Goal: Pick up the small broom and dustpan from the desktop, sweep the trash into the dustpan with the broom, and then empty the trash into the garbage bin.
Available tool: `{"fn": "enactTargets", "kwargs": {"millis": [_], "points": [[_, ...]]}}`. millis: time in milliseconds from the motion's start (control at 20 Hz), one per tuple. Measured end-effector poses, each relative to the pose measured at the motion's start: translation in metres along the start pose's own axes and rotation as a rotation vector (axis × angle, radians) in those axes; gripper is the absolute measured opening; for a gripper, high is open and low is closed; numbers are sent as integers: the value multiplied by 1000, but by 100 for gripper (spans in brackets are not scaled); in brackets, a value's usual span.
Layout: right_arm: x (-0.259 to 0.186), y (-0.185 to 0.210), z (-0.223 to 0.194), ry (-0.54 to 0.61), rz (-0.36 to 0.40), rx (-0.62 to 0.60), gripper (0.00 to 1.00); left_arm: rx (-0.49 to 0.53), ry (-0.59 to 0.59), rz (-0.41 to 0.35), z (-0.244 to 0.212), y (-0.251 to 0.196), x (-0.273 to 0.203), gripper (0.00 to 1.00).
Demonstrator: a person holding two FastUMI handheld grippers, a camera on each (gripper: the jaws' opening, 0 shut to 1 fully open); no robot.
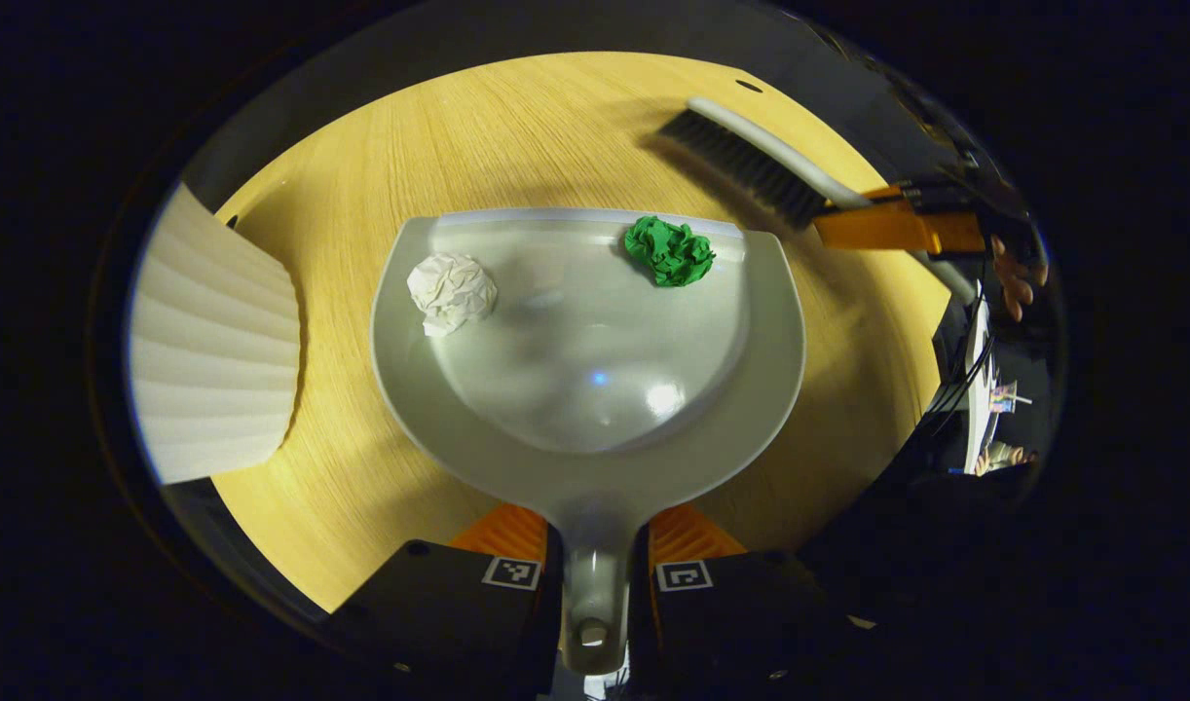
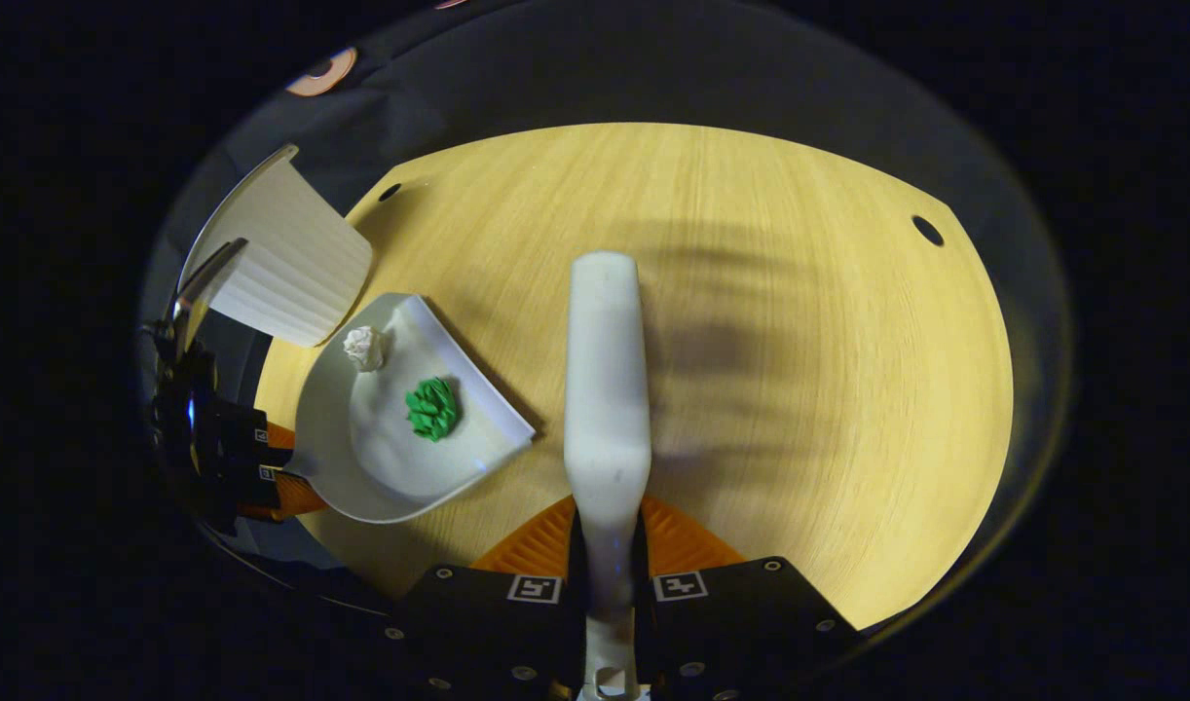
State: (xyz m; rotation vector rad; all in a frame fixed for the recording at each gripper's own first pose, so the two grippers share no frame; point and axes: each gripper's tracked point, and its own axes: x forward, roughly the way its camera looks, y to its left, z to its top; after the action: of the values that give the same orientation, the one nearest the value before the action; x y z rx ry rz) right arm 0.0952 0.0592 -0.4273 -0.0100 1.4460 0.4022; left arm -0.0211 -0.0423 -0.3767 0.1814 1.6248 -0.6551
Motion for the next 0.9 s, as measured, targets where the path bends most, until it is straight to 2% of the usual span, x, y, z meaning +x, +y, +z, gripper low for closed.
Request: {"fn": "enactTargets", "kwargs": {"millis": [150,300,550,800,900], "points": [[4,-22,-24,-25,-43,39,19,-47,-51,32,5,-7,4,28],[23,-27,-60,6,-50,52,20,-64,-104,79,6,-10,8,28],[72,-46,-99,14,-55,55,20,-136,-231,91,7,-19,22,29],[124,-93,-95,21,-89,30,20,-171,-384,137,13,-23,46,28],[118,-86,-95,19,-91,22,20,-187,-432,158,19,-20,55,28]]}}
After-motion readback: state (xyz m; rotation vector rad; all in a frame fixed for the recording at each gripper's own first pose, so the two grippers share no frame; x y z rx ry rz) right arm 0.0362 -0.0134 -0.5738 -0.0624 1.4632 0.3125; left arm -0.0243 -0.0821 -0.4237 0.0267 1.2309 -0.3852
